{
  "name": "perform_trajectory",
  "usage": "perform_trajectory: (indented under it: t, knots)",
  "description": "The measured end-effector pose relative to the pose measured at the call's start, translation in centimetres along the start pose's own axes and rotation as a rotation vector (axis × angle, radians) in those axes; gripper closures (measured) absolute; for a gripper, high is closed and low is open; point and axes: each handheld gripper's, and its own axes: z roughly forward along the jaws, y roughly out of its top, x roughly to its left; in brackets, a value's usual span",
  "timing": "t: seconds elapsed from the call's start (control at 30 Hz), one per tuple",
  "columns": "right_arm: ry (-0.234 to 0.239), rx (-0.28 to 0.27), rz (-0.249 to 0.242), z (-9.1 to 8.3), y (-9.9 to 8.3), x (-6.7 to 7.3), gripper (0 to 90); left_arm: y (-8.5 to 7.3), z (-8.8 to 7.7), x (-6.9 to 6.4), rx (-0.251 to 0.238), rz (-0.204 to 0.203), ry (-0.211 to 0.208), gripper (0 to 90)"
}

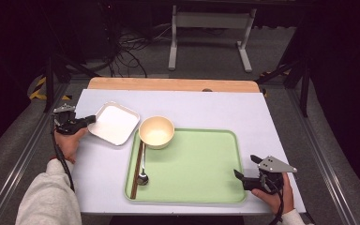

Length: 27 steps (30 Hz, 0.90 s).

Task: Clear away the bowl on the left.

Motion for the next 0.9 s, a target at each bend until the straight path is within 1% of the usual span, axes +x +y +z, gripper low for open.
perform_trajectory:
  t: [0.03,0.07,0.13,0.17,0.2,0.23,0.27,0.3,0.33,0.37,0.4,0.43,0.53,0.6,0.67,0.7,0.8,0.83,0.9]
  knots:
    - [0.0,-0.003,0.0,0.0,0.0,0.0,15.7,-0.1,-0.2,0.2,-0.007,-0.01,-0.003,89.0]
    - [0.002,-0.006,0.001,-0.1,0.1,0.0,15.7,-0.1,-0.3,0.3,-0.013,-0.012,-0.002,89.0]
    - [0.005,-0.011,0.005,-0.1,0.1,0.0,15.7,-0.1,-0.8,0.5,-0.042,-0.026,0.003,89.1]
    - [0.009,-0.014,0.01,-0.2,0.1,-0.1,15.7,0.0,-1.0,0.6,-0.061,-0.032,-0.004,89.1]
    - [0.011,-0.016,0.015,-0.2,0.1,-0.1,15.7,0.0,-1.3,0.7,-0.076,-0.048,-0.013,89.1]
    - [0.009,-0.017,0.016,-0.2,0.1,-0.2,15.7,0.0,-1.6,0.7,-0.09,-0.05,-0.01,89.1]
    - [0.009,-0.018,0.019,-0.2,0.1,-0.2,15.7,0.1,-1.9,0.7,-0.099,-0.043,-0.006,89.1]
    - [0.012,-0.02,0.025,-0.2,0.1,-0.2,15.7,0.2,-2.2,0.6,-0.118,-0.055,-0.008,89.1]
    - [0.011,-0.024,0.028,-0.3,0.1,-0.3,15.8,0.2,-2.4,0.6,-0.141,-0.062,-0.015,89.1]
    - [0.009,-0.024,0.028,-0.3,0.1,-0.3,15.8,0.3,-2.7,0.7,-0.153,-0.06,-0.028,89.1]
    - [0.009,-0.026,0.029,-0.3,0.1,-0.3,15.8,0.4,-3.0,0.5,-0.165,-0.063,-0.03,89.1]
    - [0.011,-0.028,0.031,-0.3,0.2,-0.3,15.8,0.5,-3.3,0.3,-0.177,-0.06,-0.025,89.1]
    - [0.011,-0.028,0.03,-0.3,0.2,-0.3,15.8,0.9,-4.0,-0.2,-0.206,-0.043,-0.041,89.1]
    - [0.011,-0.029,0.025,-0.2,0.2,-0.3,15.8,1.1,-4.4,-0.6,-0.211,-0.031,-0.053,89.1]
    - [0.014,-0.031,0.025,-0.2,0.3,-0.3,15.8,1.4,-4.8,-1.3,-0.229,-0.017,-0.064,89.1]
    - [0.013,-0.029,0.024,-0.2,0.3,-0.3,15.8,1.4,-4.8,-1.3,-0.229,-0.017,-0.064,89.1]
    - [0.014,-0.028,0.025,-0.2,0.3,-0.3,15.8,1.8,-5.1,-2.4,-0.241,0.014,-0.078,89.1]
    - [0.013,-0.028,0.024,-0.2,0.3,-0.3,15.8,2.0,-5.2,-2.7,-0.241,0.027,-0.09,89.1]
    - [0.014,-0.031,0.025,-0.2,0.3,-0.3,15.8,2.1,-5.3,-3.4,-0.25,0.037,-0.102,89.1]
